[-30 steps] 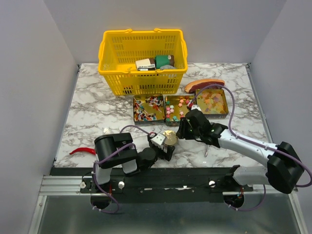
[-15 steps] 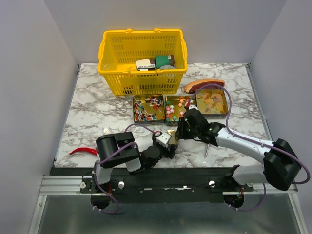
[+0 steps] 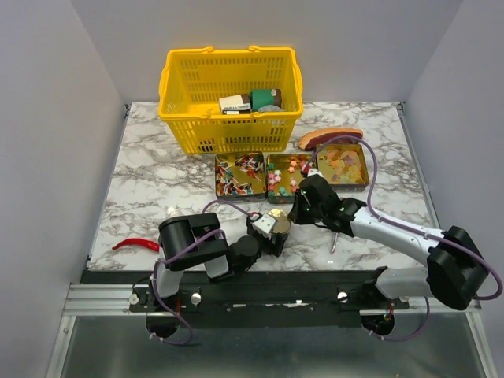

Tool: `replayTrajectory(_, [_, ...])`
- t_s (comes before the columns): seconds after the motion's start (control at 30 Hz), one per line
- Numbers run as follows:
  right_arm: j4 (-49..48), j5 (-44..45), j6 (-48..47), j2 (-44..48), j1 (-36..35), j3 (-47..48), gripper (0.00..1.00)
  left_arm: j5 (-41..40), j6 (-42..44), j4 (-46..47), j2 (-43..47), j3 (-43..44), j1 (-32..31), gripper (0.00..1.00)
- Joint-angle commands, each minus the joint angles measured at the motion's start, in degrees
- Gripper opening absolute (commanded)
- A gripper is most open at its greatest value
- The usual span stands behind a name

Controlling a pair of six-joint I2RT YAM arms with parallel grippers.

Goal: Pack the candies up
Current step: Screw the bottle lid onto the packing bottle.

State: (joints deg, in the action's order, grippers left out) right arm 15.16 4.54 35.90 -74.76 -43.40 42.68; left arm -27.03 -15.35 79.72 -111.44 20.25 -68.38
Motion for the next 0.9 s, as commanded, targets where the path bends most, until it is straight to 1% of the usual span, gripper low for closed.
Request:
replayTrajectory(0.0, [2.42,-6.27,-1.18,2.68,-0.37,-3.82,0.10,-0.57,-0.03,-7.74,-2.47,1.10,-0.26,0.58])
replayTrajectory(0.17, [2.33,-12.52,-1.27,5.59,-0.37,-7.25,0.07,-0.84,-0.29,-9.50,-2.91,2.16,-0.26,0.59])
replayTrajectory(0.3, [2.77,-12.89,-0.22,9.89,-0.37,-8.05,0.07,-0.49,0.15,-9.76,-3.00,2.25,-0.26,0.60])
replayTrajectory(0.33, [3.47,-12.28,0.13,10.77,-0.37,-7.96,0.08,0.21,0.41,-9.50,-2.91,1.90,-0.35,0.60])
replayTrajectory(0.37, [3.82,-9.92,0.57,13.04,-0.37,-7.87,0.21,0.57,0.59,-9.15,-2.65,1.55,-0.35,0.59])
replayTrajectory(0.4, [4.17,-7.81,0.92,14.11,-0.37,-7.52,0.31,0.92,0.85,-8.10,-2.56,0.94,-0.44,0.59])
replayTrajectory(0.43, [4.61,-5.44,1.45,15.34,-0.37,-7.35,0.39,1.62,1.72,-4.87,-2.47,-0.90,-0.53,0.59])
replayTrajectory(0.47, [4.97,-0.19,1.80,17.09,-0.46,-7.08,0.48,2.58,1.82,-3.80,-1.86,-1.70,-0.53,0.59])
replayTrajectory(0.57, [5.14,4.33,1.46,17.98,-0.29,-5.06,0.57,4.16,2.78,-4.22,-1.07,-2.76,-0.53,0.59])
replayTrajectory(0.6, [5.06,5.99,1.37,16.94,-0.28,-4.45,0.57,4.61,2.79,-4.23,-1.15,-2.93,-0.61,0.59])
replayTrajectory(0.7, [4.79,6.80,-0.30,12.99,-0.11,-0.59,0.58,7.06,2.61,-3.08,-1.50,-2.94,-0.61,0.59])
replayTrajectory(0.73, [4.53,6.98,-1.17,9.23,-0.11,0.29,0.57,7.68,2.70,-3.60,-1.50,-2.59,-0.61,0.59])
replayTrajectory(0.77, [4.53,7.15,-2.31,7.46,0.50,2.22,0.54,8.21,2.70,-4.13,-1.33,-2.32,-0.53,0.59])
replayTrajectory(0.87, [1.99,4.17,-5.04,2.09,1.73,3.73,0.49,8.83,3.23,-6.15,-0.72,-1.79,-0.53,0.58])
